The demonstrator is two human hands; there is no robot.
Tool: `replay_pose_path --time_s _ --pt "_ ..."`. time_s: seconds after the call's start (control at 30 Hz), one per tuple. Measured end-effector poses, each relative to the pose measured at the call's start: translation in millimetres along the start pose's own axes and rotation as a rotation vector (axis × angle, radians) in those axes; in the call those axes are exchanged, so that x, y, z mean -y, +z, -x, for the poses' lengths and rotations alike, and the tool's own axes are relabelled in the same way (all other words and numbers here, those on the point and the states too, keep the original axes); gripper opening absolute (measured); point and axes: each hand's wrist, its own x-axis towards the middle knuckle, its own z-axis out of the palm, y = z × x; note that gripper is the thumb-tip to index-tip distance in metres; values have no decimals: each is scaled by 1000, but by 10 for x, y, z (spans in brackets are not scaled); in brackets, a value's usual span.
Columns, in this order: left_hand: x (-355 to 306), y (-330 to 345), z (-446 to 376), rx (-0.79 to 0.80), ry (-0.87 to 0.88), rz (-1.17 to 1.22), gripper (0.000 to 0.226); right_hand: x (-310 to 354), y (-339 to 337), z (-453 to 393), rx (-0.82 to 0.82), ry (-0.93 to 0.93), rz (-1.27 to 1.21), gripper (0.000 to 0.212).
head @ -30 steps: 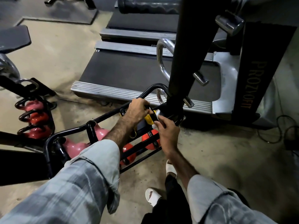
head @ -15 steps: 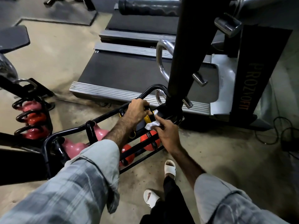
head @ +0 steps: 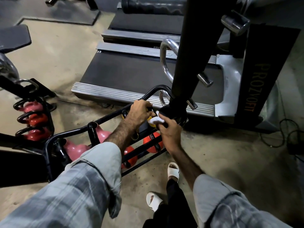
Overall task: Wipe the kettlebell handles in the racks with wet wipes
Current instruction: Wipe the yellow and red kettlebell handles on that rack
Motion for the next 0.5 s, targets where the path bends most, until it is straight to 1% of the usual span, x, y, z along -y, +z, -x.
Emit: replay_pose_path --time_s 0.1,0.2,0.3,0.4,0.5 --pt "7 0 -4 8 -3 10 21 68 16 -54 -3 -27 15 34" --pt "11 -3 13 10 1 23 21 -186 5 106 23 27 29 37" --pt "5 5 25 8 -16 38 23 -296 -17 158 -1 80 -9 39" --pt "2 -4 35 -10 -41 38 23 -231 -25 40 12 75 -16 41" --pt "27 4 70 -51 -62 108 26 -185 -28 -41 29 27 -70 39"
